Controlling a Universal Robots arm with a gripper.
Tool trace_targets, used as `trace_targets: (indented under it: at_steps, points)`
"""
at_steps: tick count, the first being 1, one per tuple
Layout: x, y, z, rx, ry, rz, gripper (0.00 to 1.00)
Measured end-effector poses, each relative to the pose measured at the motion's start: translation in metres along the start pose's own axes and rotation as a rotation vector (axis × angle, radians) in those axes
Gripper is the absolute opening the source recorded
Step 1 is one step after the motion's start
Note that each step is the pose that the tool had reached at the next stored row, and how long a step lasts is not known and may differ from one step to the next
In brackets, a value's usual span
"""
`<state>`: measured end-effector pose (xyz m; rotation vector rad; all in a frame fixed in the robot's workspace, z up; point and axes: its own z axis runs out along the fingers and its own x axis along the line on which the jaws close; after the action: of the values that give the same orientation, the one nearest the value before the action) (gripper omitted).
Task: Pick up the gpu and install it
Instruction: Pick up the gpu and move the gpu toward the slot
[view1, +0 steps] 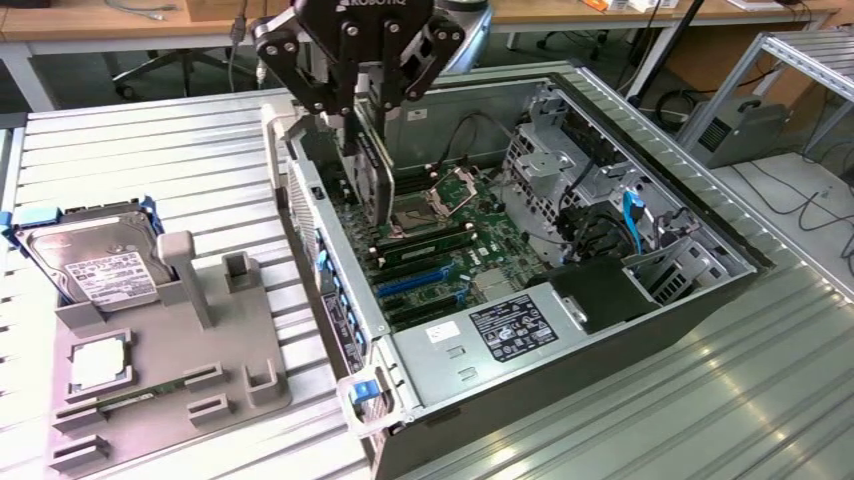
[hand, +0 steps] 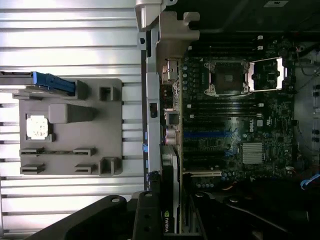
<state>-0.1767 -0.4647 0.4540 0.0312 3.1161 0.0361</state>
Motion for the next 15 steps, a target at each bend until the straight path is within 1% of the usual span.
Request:
trace_targets:
  at_steps: [5, 10, 11, 15]
  points:
    - [-0.021, 0.0015, 0.0006, 0.0000, 0.0000, 0.000, 0.27]
    - [-0.047, 0.0035, 0.0012, 0.0000, 0.0001, -0.001, 0.27]
    - [-0.050, 0.0038, 0.0013, 0.0000, 0.0001, -0.001, 0.27]
    - [-0.073, 0.0061, 0.0019, 0.0000, 0.0001, -0.001, 0.27]
